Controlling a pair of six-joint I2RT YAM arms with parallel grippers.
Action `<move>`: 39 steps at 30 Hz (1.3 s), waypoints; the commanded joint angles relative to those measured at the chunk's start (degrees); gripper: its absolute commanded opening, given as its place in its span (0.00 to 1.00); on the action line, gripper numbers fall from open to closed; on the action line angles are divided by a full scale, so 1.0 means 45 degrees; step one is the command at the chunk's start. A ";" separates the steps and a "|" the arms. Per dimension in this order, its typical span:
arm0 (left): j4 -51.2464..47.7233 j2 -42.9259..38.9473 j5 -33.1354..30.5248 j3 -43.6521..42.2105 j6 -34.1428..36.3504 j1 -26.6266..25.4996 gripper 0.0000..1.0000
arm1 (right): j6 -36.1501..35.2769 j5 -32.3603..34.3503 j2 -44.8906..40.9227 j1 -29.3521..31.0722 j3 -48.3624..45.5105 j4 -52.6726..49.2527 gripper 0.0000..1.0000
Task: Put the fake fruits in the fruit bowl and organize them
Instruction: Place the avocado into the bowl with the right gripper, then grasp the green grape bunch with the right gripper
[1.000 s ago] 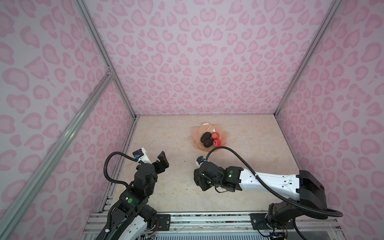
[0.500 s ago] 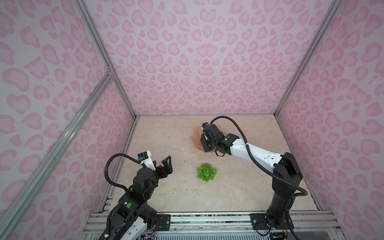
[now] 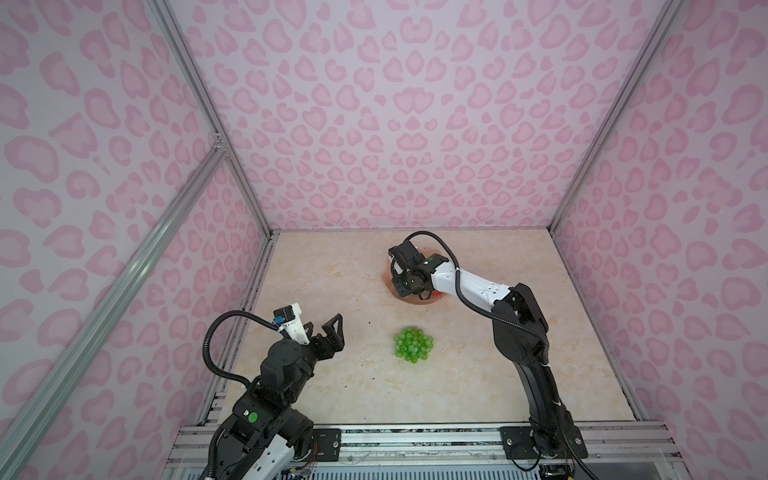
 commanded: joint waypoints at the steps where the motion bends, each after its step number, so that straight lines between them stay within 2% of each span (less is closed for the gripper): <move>1: 0.0004 0.0111 0.0036 0.0261 0.0185 0.0003 0.93 | -0.0183 -0.0040 0.0148 -0.0012 0.0169 -0.0375 0.42; 6: 0.0244 0.0278 0.0141 0.0389 0.0335 0.0003 0.94 | -0.0071 -0.0043 -0.0690 -0.0018 -0.0102 -0.0195 0.52; 11: 0.0465 0.0463 0.0724 0.0525 0.0737 0.0003 0.94 | 0.0149 -0.0171 -0.2596 -0.0018 -0.1153 0.0297 0.58; 15: 0.0640 0.0485 0.1029 0.0457 0.0889 0.0003 0.94 | 0.0803 -0.0363 -0.5316 -0.0028 -0.4459 0.2024 0.68; 20: 0.0678 0.0577 0.1150 0.0535 0.1064 0.0003 0.94 | 0.1125 -0.0633 -0.7715 0.0026 -0.7531 0.2718 0.71; 27: 0.0817 0.0836 0.1228 0.0630 0.1332 0.0003 0.94 | 0.0217 -0.2490 -1.0405 0.0841 -1.2171 0.5658 0.87; 32: 0.0756 0.0797 0.1350 0.0702 0.1435 -0.0011 0.93 | -0.0506 -0.2934 -1.0621 0.1109 -1.3733 0.7602 0.92; 39: 0.0632 0.0550 0.1411 0.0589 0.1300 0.0003 0.94 | -0.1868 -0.3569 -0.9446 0.1169 -1.4663 1.0169 0.92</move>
